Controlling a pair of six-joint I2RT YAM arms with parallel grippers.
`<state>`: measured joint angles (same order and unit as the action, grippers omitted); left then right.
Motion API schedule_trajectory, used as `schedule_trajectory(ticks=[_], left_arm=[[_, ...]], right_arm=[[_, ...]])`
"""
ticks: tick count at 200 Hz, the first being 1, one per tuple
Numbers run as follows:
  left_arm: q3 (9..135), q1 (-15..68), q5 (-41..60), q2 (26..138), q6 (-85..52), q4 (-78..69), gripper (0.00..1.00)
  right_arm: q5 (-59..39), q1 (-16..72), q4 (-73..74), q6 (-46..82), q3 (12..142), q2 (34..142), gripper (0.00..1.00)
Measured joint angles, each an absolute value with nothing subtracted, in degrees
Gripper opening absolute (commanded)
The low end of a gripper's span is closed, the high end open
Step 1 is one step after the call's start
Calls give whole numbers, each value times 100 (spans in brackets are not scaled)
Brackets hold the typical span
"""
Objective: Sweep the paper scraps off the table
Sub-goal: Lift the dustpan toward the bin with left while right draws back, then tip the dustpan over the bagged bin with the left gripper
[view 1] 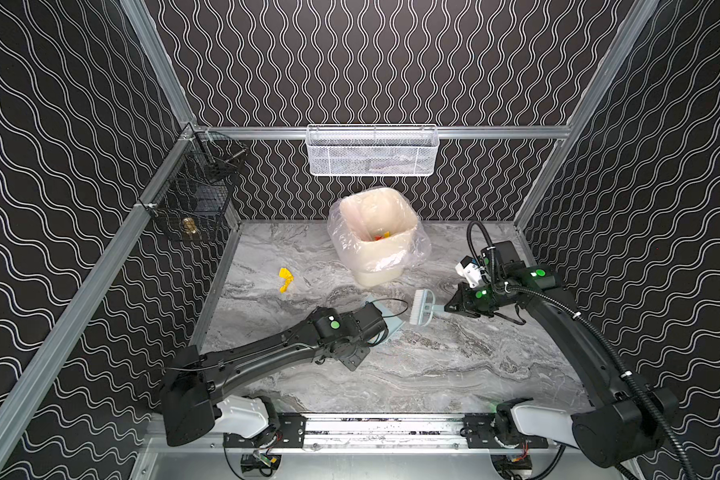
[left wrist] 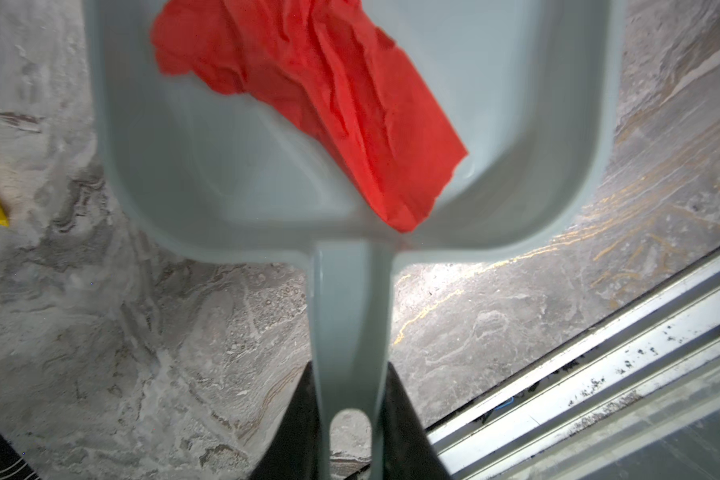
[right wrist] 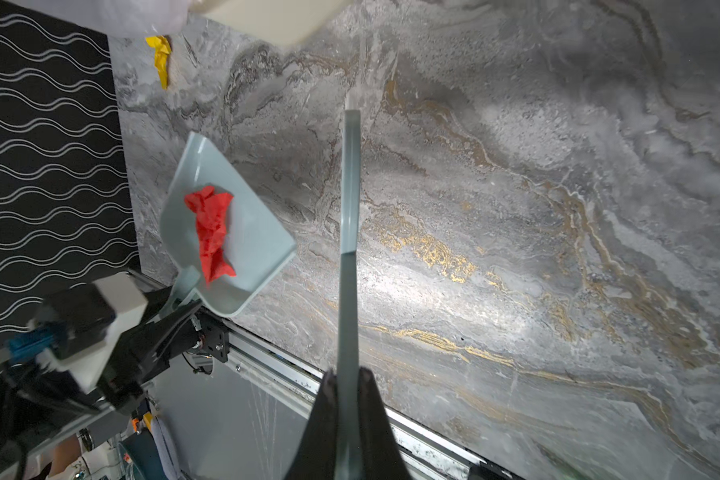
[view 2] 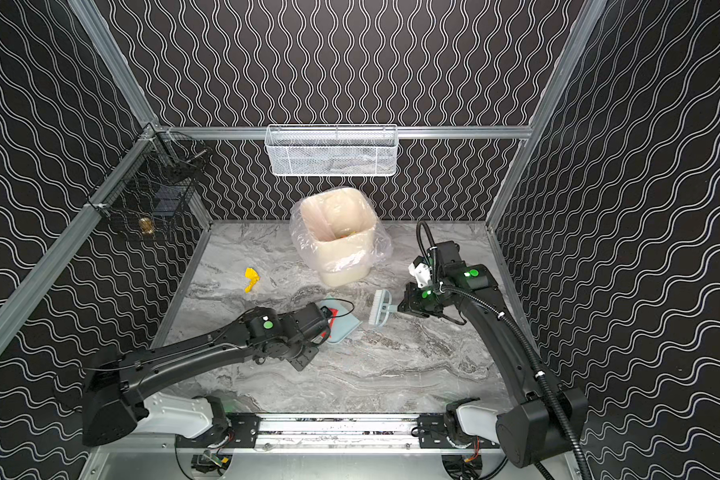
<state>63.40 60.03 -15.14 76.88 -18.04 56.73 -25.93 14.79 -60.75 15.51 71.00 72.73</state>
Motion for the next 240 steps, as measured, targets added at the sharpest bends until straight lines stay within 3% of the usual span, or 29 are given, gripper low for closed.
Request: schedule_trajectory(ticks=[69,121,240], left_arm=[[7511,5857,-2084,7188,-2213,6696,0],[8678,4880,-1938,7236,-2062,7299,0],[11513,2731,-1052,9032,-399,7935,0]], right_arm=[[-2867,1184,-5907,1389,6995,7159,0],[-3076,1024,-5833,1282,6958,7107,0],[-3223,738,-5776,1105,6860,6890,0]])
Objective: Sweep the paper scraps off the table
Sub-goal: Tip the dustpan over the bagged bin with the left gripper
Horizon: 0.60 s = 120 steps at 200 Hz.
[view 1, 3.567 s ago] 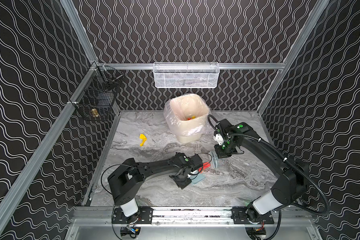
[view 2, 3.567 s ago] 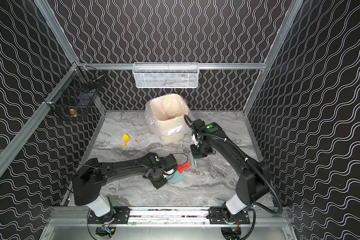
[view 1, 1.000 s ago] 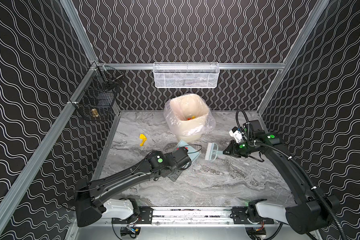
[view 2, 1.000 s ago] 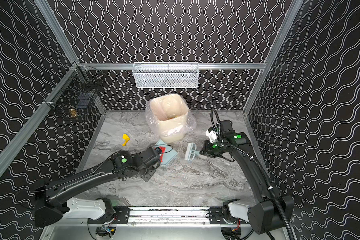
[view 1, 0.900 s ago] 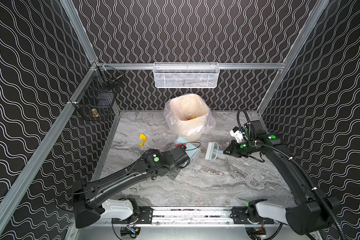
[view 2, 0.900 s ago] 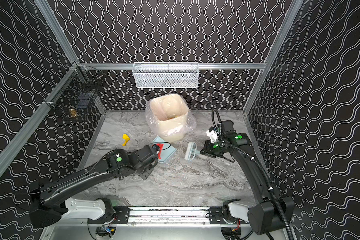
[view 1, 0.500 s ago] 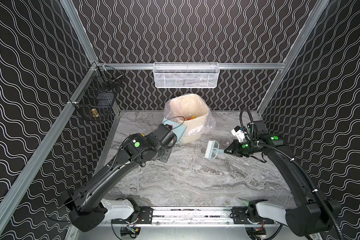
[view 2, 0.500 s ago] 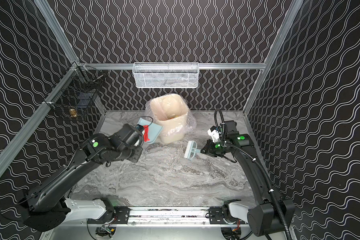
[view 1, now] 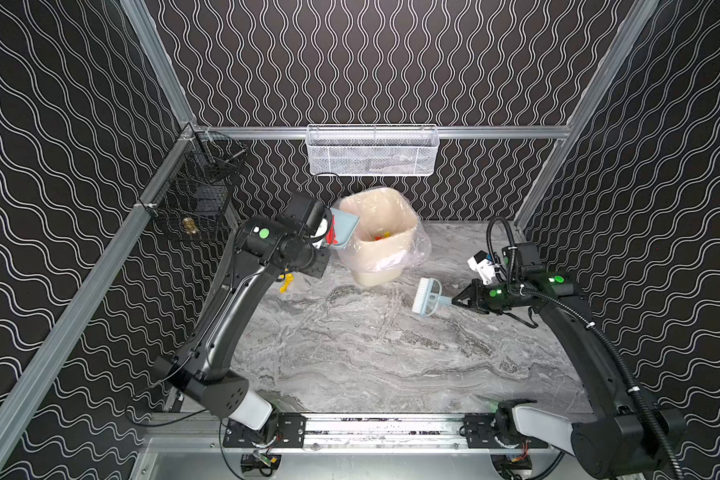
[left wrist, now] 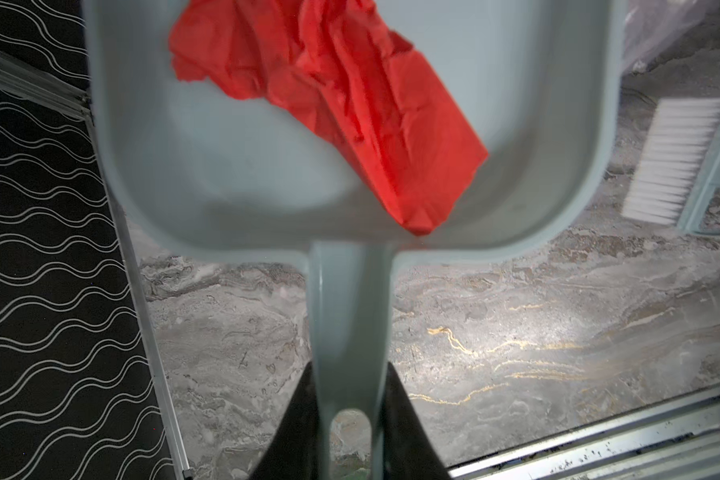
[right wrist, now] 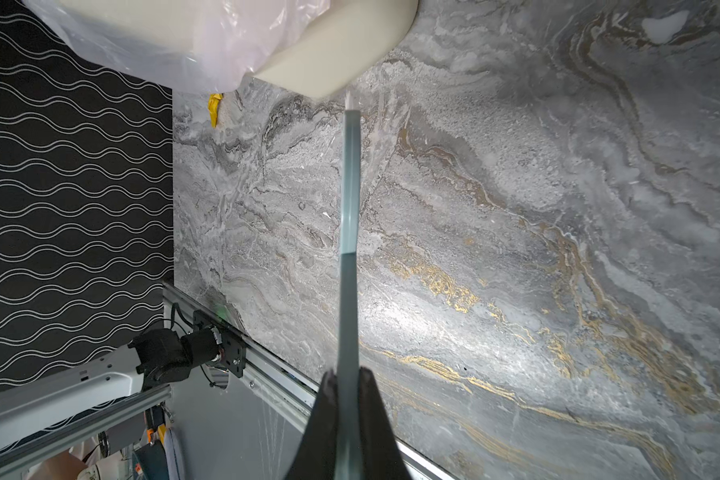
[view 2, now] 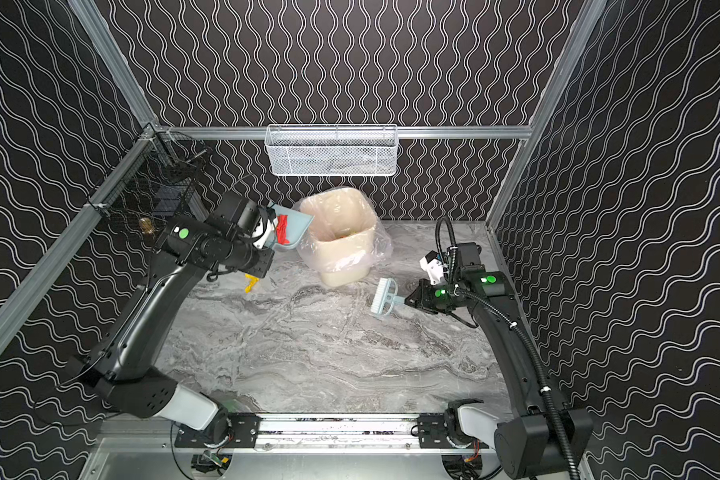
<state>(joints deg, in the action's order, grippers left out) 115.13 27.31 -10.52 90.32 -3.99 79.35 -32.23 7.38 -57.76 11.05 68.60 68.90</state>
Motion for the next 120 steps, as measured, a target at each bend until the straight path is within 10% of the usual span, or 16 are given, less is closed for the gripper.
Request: schedule_trajectory(ticks=[120], left_arm=[[13952,3299,-2934,11268,784,8720,0]], right_arm=[[-3371,674,-5736,1468,6198,6287,0]])
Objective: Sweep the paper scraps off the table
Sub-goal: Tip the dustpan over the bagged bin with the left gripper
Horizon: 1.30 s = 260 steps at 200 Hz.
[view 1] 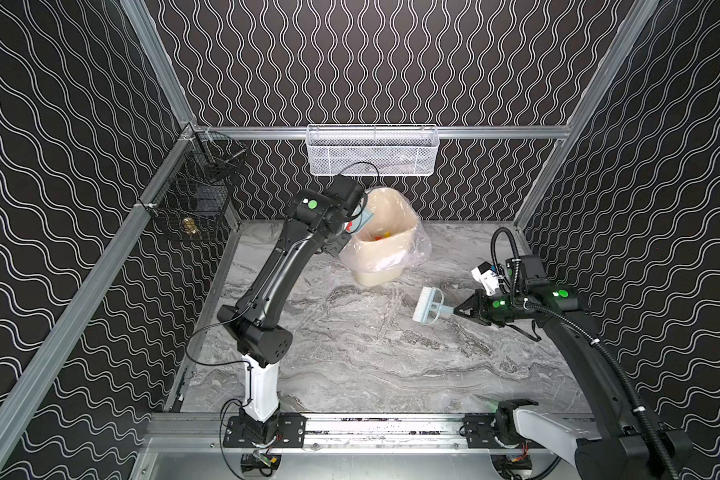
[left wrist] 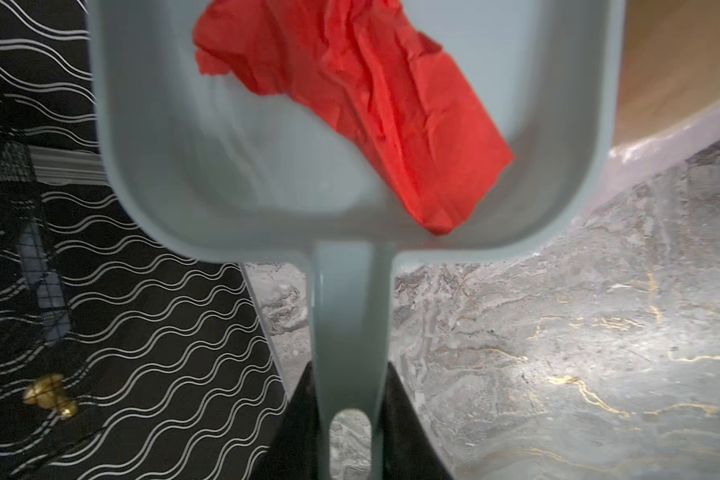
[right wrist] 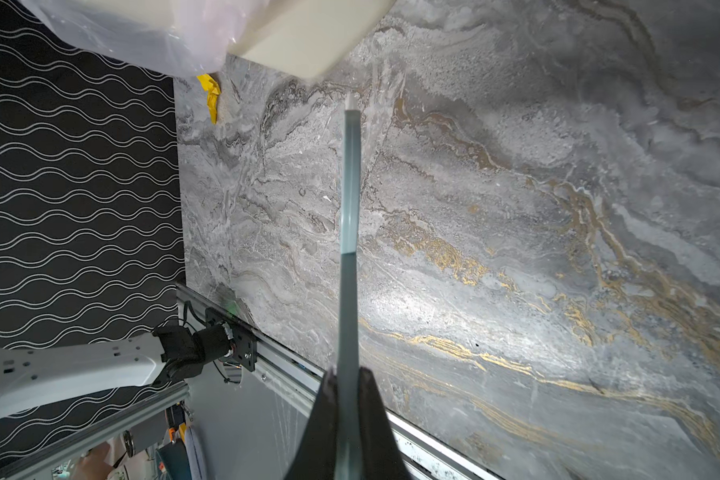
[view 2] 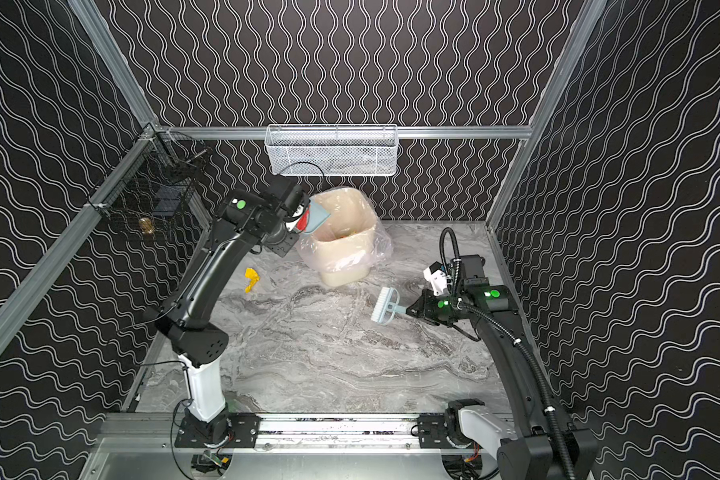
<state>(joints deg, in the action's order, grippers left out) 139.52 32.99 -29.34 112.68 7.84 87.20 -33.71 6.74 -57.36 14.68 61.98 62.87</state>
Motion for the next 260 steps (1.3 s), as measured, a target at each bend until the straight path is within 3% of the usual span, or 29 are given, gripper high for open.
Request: schedule_trajectory(ticks=[123,260], left_arm=[[13559,4508,-5996,11762,2359,8302,0],[13135,4652,-7015,11686,3651,7583,0]], right_arm=[[-3382,674,-5695,1752,5826,5872,0],[-3474,674,-5564,1822,5749,5725,0]])
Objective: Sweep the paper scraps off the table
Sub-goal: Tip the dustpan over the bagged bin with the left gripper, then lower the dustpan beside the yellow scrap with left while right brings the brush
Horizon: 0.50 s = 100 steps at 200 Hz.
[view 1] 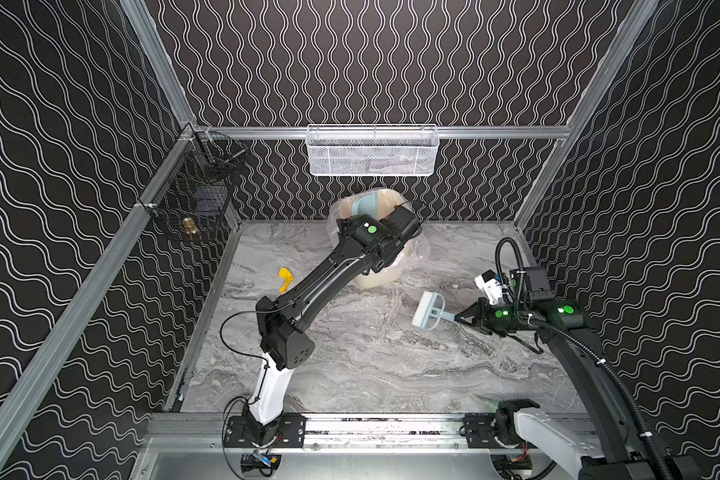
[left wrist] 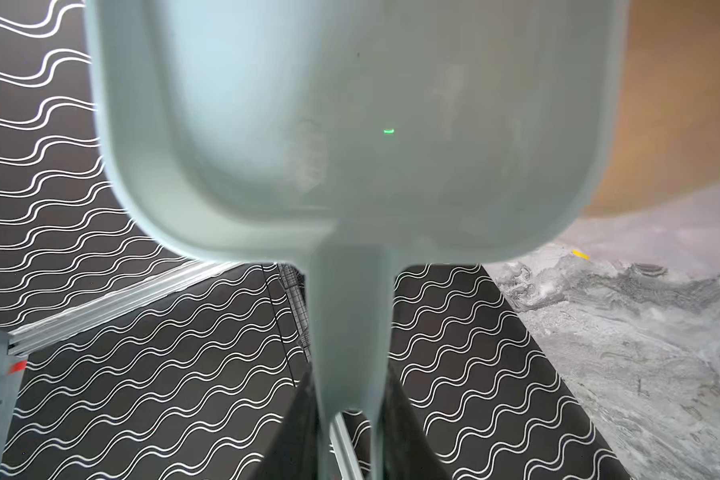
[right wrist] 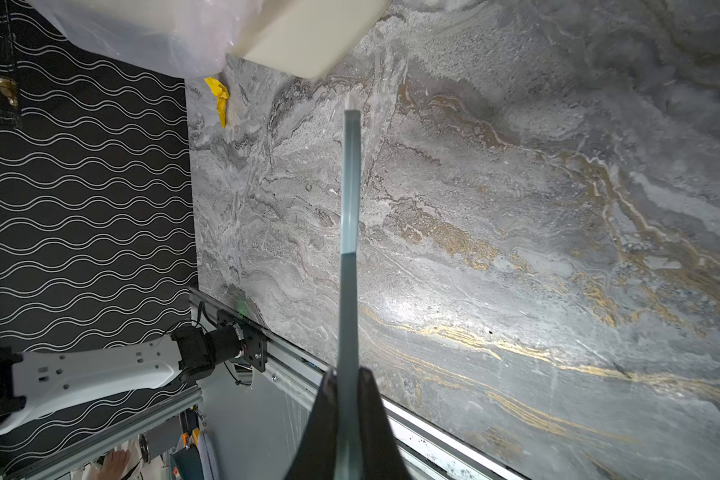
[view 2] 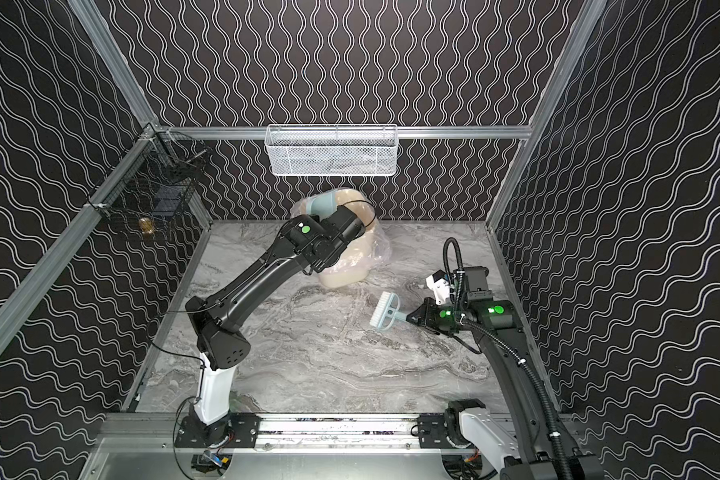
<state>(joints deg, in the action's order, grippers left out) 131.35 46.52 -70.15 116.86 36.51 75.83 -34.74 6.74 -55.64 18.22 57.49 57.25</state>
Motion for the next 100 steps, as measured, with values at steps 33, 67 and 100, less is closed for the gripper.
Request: schedule_trajectory(ticks=[33,67,100], left_arm=[[13037,4637,-7022,11518,3802,7452,0],[13161,4624,-6731,11284,3492,7426,0],[12890,4613,-6038,10707,2550,7487,0]], right_arm=[[-3531,676,-5485,1848,5513,5704,0],[-3739,703,-5234,1903,5290,5697,0],[-3841,1007,-4888,2067,5094,5693,0]])
